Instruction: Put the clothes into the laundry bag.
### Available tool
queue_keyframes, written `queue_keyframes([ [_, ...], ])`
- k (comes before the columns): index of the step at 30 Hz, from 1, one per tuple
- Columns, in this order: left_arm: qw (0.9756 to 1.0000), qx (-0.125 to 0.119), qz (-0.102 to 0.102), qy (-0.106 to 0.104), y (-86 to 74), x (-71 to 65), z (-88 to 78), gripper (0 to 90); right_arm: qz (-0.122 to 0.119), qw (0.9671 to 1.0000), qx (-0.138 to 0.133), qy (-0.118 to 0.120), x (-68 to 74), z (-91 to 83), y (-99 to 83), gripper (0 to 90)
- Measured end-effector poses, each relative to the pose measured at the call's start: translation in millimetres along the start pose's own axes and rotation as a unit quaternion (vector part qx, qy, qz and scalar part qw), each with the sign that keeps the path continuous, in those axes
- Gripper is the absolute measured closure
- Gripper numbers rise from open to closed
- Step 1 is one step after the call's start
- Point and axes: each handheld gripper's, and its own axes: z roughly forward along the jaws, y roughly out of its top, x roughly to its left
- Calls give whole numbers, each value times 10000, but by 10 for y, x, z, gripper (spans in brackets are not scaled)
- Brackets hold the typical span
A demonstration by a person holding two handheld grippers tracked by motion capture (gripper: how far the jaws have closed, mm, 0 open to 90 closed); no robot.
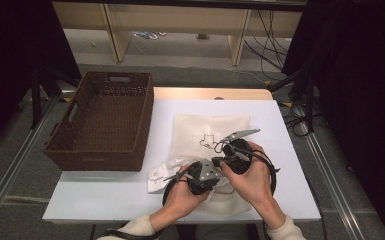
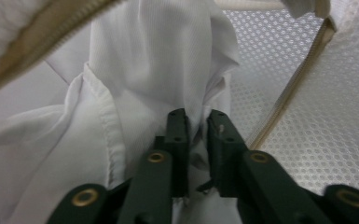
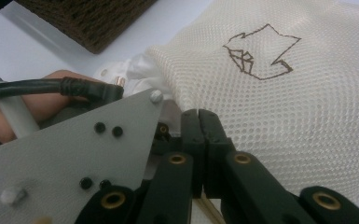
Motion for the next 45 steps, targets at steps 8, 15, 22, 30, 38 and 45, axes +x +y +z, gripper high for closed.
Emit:
queue_keyframes([
  [8,9993,-222,-144,-275,-38,-84,-346,466,28,10000,9,-6,-11,-18,7,900],
  [15,9980,-521,-281,-204,-132,44,-848,363,-7,10000,14,-20,-13,-13,7,900],
  [22,9978,-273,-515,325,-395,329,-1057,310,24,10000,53,-16,-7,-9,6,900],
  [30,9969,385,-440,525,-658,512,-936,260,-10,10000,57,-3,-20,-4,5,900],
  [38,9935,894,-518,487,-862,595,-761,263,-35,9999,98,31,-25,-1,9,900],
  [45,9935,932,-537,365,-870,579,-751,590,-44,10000,44,-39,-18,7,4,900],
])
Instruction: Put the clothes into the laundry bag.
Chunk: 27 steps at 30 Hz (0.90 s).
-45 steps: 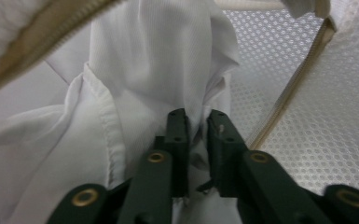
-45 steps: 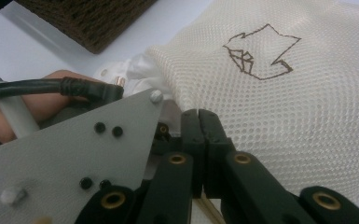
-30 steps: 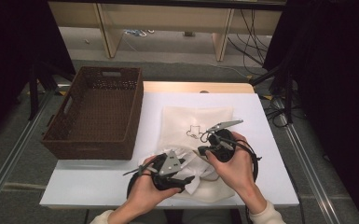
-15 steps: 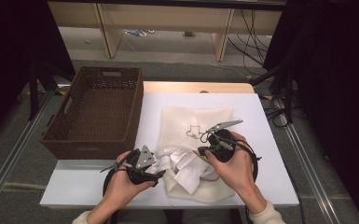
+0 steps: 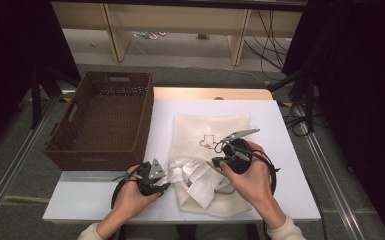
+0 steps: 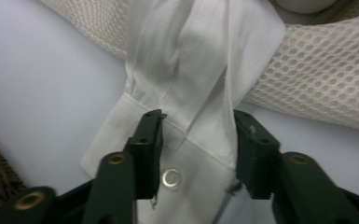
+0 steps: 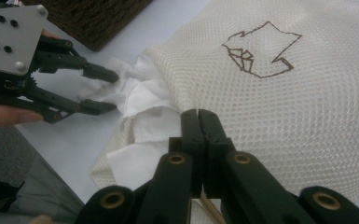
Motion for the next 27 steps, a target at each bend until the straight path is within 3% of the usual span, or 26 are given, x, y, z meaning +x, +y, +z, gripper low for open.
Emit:
queue_keyframes([
  [3,10000,-23,-25,-40,9,-13,-9,752,63,10000,11,42,6,3,-2,900],
  [6,9999,-28,-90,-101,18,-15,-6,856,20,10000,11,52,-2,-4,1,900],
  [11,9996,-97,-241,-51,33,-8,-54,891,18,10000,6,55,-4,2,0,900],
  [15,9988,-383,-310,-59,85,-31,-168,895,75,9999,33,61,-2,-8,-1,900],
  [19,9937,-895,-617,-278,173,-101,-315,896,53,10000,16,18,-8,-6,3,900],
  [20,9929,-974,-606,-324,198,-121,-346,896,57,10000,17,28,-7,-6,2,900],
  [21,9904,-1103,-681,-471,223,-156,-369,896,48,10000,18,40,-7,-4,1,900],
  [23,9879,-1263,-686,-582,276,-224,-393,896,25,10000,22,61,-8,-1,0,900],
  [24,9883,-1264,-637,-574,309,-258,-404,897,67,9999,28,70,-3,2,-1,900],
  [26,9854,-1423,-614,-702,383,-332,-399,897,52,10000,12,21,6,8,-2,900],
  [27,9852,-1411,-570,-783,430,-363,-400,897,25,10000,45,41,3,6,-3,900],
])
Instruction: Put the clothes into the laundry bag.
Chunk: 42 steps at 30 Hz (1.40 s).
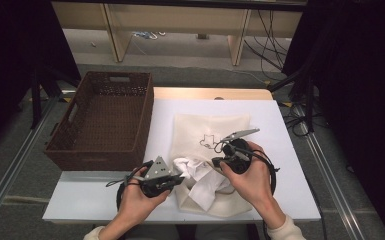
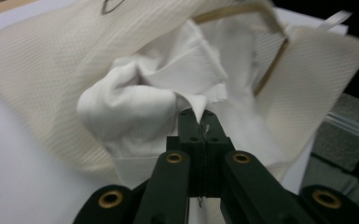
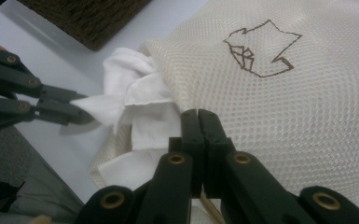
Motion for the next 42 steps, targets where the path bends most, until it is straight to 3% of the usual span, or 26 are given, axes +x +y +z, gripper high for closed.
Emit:
queue_keyframes([
  [1,10000,-50,-1,-53,32,-40,32,897,-18,10000,-15,-3,0,3,2,900],
  [2,9998,-34,171,-115,69,-51,61,897,-2,10000,-11,28,1,4,4,900],
  [4,9997,-55,216,-74,124,-96,143,896,-29,10000,3,23,1,3,3,900],
  [6,9994,-19,299,-180,163,-128,244,896,-29,10000,4,23,1,3,3,900],
  [7,9994,15,310,-139,176,-152,290,896,27,10000,11,19,7,3,0,900],
  [10,9989,98,288,-366,202,-225,443,896,0,10000,17,20,13,-3,0,900],
  [12,9985,107,338,-406,221,-277,519,896,53,10000,-18,22,22,-2,2,900],
  [15,9976,116,490,-466,279,-354,567,896,-23,10000,8,16,0,-4,4,900],
  [19,9973,18,513,-526,350,-387,575,896,50,10000,-25,0,0,-13,1,900],
  [28,9979,366,399,-366,132,-260,937,885,28,10000,-2,55,-22,-13,7,900],
  [30,9981,323,382,-356,108,-262,974,877,28,10000,9,54,-24,-17,6,900],
  [31,9986,265,344,-305,103,-280,975,858,67,10000,43,39,-24,-26,5,900],
  [32,9975,357,475,-391,110,-273,961,772,65,9999,84,49,-27,-27,4,900],
  [33,9973,345,489,-429,112,-285,954,772,65,9999,84,49,-27,-27,4,900],
  [37,9959,382,665,-486,93,-355,837,550,5,10000,35,3,-35,-34,5,900],
  [38,9954,379,709,-517,85,-369,798,460,-32,10000,-4,44,-43,-27,5,900],
  [41,9943,388,866,-483,67,-399,664,405,8,10000,-6,50,-38,-30,5,900],
  [42,9946,359,837,-496,62,-415,621,390,-27,10000,-22,56,-43,-28,6,900],
])
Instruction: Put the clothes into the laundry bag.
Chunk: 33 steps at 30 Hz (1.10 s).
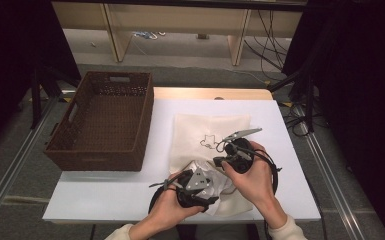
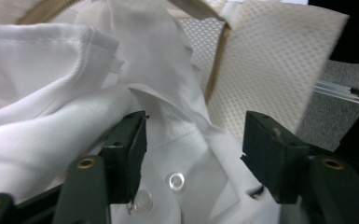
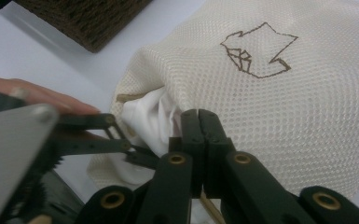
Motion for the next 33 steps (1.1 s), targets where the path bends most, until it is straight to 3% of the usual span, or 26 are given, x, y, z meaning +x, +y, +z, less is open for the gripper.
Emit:
queue_keyframes([
  [3,9999,-79,74,62,-31,-43,-111,367,82,10000,40,0,15,-6,0,900],
  [5,9999,-68,64,56,-60,-71,-149,365,15,10000,14,2,11,1,2,900],
  [7,9996,112,252,80,-89,-77,-173,352,109,9999,74,-47,30,-8,1,900],
  [8,9992,181,337,120,-106,-81,-171,333,121,9999,-42,-36,28,14,-6,900],
  [9,9994,189,271,96,-125,-91,-154,333,86,10000,41,-16,25,3,-3,900],
  [12,9985,365,368,148,-166,-69,-113,311,52,9999,-82,-36,26,15,-9,900],
  [13,9985,378,364,152,-168,-72,-113,308,54,10000,-4,-63,29,1,-7,900],
  [16,9990,263,320,153,-143,-93,-175,284,32,10000,-11,-42,15,-7,-5,900],
  [20,9987,320,341,194,-176,-94,-266,266,43,10000,-8,-14,14,-4,-3,900],
  [22,9976,565,344,200,-265,-80,-224,248,102,9999,9,-15,26,-1,-6,900],
  [25,9965,710,378,206,-315,-65,-159,241,-9,10000,-23,-44,21,11,-5,900],
  [26,9963,777,320,197,-338,-54,-114,238,70,10000,15,-17,32,5,-4,900],
  [29,9949,927,349,210,-359,-32,-27,238,-6,10000,26,-42,28,6,-4,900],
  [33,9947,982,224,227,-329,6,56,241,-25,10000,11,-35,19,21,-7,900],
])
